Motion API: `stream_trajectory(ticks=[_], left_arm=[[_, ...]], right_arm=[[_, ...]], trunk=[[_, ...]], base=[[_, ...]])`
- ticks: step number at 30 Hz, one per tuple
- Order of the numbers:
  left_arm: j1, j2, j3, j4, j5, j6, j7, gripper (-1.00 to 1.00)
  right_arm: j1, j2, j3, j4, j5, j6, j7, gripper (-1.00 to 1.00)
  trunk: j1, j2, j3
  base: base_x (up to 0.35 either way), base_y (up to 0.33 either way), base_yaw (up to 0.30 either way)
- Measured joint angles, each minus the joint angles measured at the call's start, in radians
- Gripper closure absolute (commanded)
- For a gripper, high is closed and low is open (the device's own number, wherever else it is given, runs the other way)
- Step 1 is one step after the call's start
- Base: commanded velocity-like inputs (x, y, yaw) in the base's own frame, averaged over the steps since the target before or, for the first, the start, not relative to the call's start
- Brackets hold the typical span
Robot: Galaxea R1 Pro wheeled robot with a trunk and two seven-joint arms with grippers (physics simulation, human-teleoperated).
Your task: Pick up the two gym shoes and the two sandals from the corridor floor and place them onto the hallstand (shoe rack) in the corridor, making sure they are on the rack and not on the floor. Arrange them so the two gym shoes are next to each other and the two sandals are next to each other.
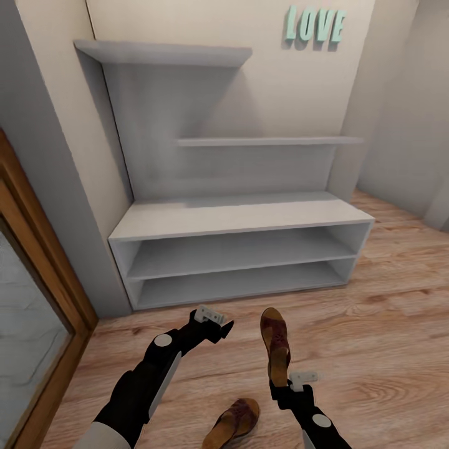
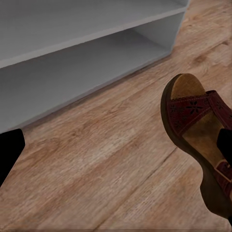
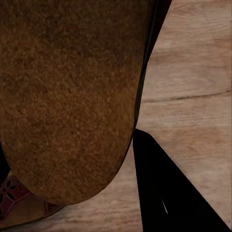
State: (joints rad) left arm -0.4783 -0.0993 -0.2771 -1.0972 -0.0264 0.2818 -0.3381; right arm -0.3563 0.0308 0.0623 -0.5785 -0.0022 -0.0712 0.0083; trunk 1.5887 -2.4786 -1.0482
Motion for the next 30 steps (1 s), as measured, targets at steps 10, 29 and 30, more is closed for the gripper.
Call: stream_trajectory(ticks=[10,29,30], left_arm=[[0.0,0.0,0.0,0.001,0.0,-0.001,0.0,-1.0],[0.0,0.0,0.0,0.001,0.0,-0.001,0.0,-1.0],[0.0,0.0,0.0,0.001,0.0,-0.001,0.0,-1.0]], right_arm=[[0.0,0.0,0.0,-0.001,0.0,0.001,0.0,1.0],[0.001,0.0,0.0,-0.001,0.0,0.002,0.0,1.0],[0.001,0.0,0.0,-0.001,0.0,0.001,0.0,1.0]], trunk=[[0.0,0.0,0.0],[0.0,0.0,0.0],[0.0,0.0,0.0]], base=[[0.0,0.018,-0.148],[0.0,0.0,-0.297],[0.0,0.0,-0.3]])
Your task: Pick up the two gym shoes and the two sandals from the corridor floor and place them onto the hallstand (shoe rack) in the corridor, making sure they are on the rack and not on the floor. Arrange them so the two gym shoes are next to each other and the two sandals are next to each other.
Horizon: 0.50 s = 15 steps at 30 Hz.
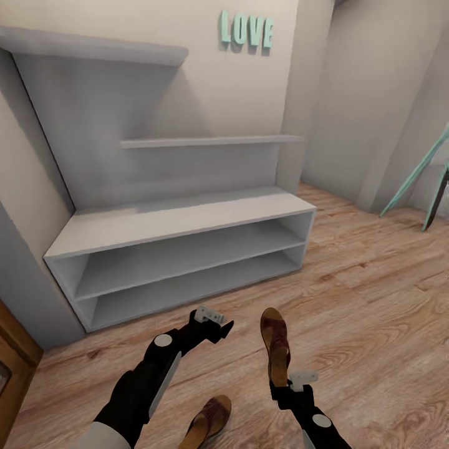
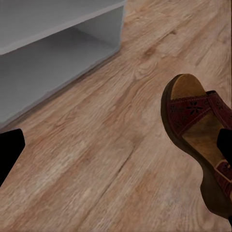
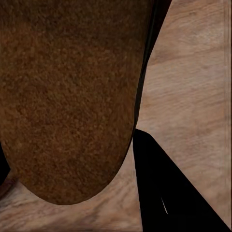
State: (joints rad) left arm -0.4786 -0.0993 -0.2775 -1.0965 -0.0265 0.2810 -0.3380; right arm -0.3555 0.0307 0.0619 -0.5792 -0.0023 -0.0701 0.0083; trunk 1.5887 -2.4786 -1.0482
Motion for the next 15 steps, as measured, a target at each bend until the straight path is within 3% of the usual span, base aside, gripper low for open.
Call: stream_trajectory(ticks=[15], left_arm=[[0.0,0.0,0.0,0.0,0.0,0.0,0.0,-1.0]], right_arm=[[0.0,0.0,0.0,0.0,0.0,0.0,0.0,1.0]], trunk=[[0.0,0.0,0.0]], base=[[0.0,0.0,-0.3]])
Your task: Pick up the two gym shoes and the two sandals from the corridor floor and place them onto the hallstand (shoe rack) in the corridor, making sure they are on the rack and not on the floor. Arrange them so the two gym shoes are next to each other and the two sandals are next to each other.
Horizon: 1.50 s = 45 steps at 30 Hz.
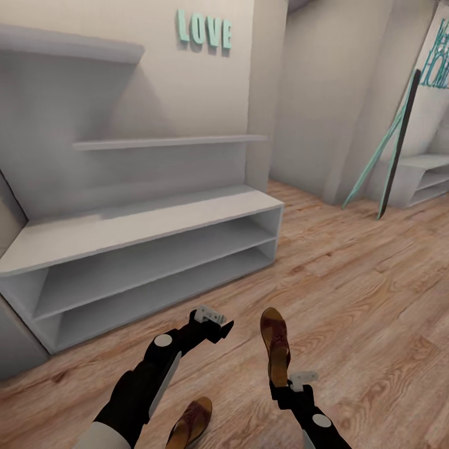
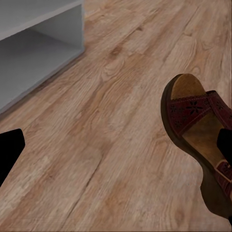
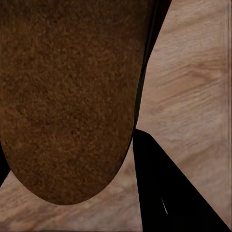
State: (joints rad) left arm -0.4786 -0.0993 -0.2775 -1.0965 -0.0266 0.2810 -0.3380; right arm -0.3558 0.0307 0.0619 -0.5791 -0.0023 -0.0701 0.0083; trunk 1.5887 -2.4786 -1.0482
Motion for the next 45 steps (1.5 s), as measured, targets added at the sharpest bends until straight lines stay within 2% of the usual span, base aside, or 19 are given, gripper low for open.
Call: stream_trajectory(ticks=[22,45], left_arm=[[0.0,0.0,0.0,0.0,0.0,0.0,-0.001,-1.0],[0.001,0.0,0.0,0.0,0.0,0.0,0.0,-1.0]], right_arm=[[0.0,0.0,0.0,-0.001,0.0,0.001,0.0,1.0],[0.0,0.0,0.002,0.0,0.001,0.001,0.001,1.0]], trunk=[[0.0,0.0,0.0],[0.0,0.0,0.0]], base=[[-0.047,0.033,-0.295],[0.0,0.0,-0.019]])
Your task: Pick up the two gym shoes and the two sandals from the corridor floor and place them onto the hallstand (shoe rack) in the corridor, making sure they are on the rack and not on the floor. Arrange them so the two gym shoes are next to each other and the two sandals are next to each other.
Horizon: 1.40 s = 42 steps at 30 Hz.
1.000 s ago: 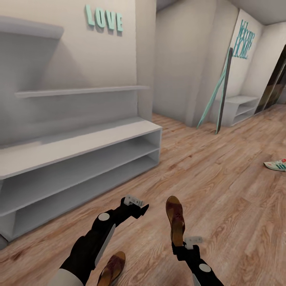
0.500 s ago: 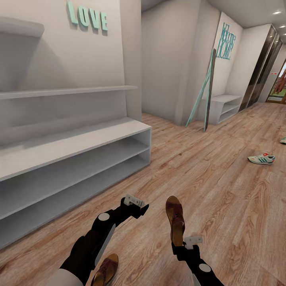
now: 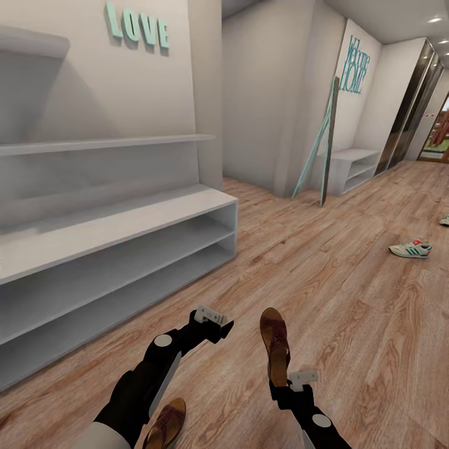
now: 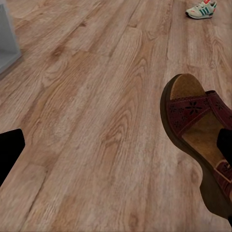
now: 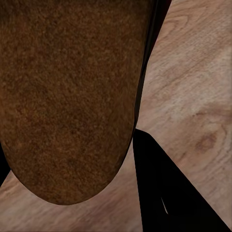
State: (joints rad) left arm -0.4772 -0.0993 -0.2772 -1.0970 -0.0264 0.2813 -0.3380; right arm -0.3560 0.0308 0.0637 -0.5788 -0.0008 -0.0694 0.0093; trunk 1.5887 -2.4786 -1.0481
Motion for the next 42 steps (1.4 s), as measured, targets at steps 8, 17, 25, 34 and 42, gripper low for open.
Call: stream_trajectory(ticks=[8,17,25,34,42], left_arm=[[0.0,0.0,0.0,0.0,0.0,0.001,0.0,-1.0],[0.0,0.0,-0.001,0.0,0.0,0.0,0.0,-1.0],[0.0,0.0,0.0,0.0,0.0,0.0,-0.001,-1.0],[0.0,0.0,0.0,0.0,0.0,0.0,-0.001,-1.0],[0.0,0.0,0.0,0.0,0.0,0.0,0.0,-1.0]], right_arm=[[-0.001,0.0,0.0,-0.001,0.0,0.0,-0.001,1.0],[0.0,0.0,-0.001,-0.003,0.0,0.001,-0.001,1.0],[0.0,0.0,-0.001,-0.003,0.0,0.001,-0.001,1.0],[0.0,0.0,-0.001,-0.003,0.0,0.002,-0.001,1.0],[0.0,0.0,0.0,-0.003,0.0,0.002,-0.001,1.0]], trunk=[[0.0,0.0,0.0],[0.0,0.0,0.0],[0.0,0.0,0.0],[0.0,0.0,0.0],[0.0,0.0,0.0]], base=[[-0.149,0.191,0.0],[-0.048,0.051,0.0],[-0.116,0.045,0.0],[-0.095,0.047,0.0],[-0.004,0.002,0.0]])
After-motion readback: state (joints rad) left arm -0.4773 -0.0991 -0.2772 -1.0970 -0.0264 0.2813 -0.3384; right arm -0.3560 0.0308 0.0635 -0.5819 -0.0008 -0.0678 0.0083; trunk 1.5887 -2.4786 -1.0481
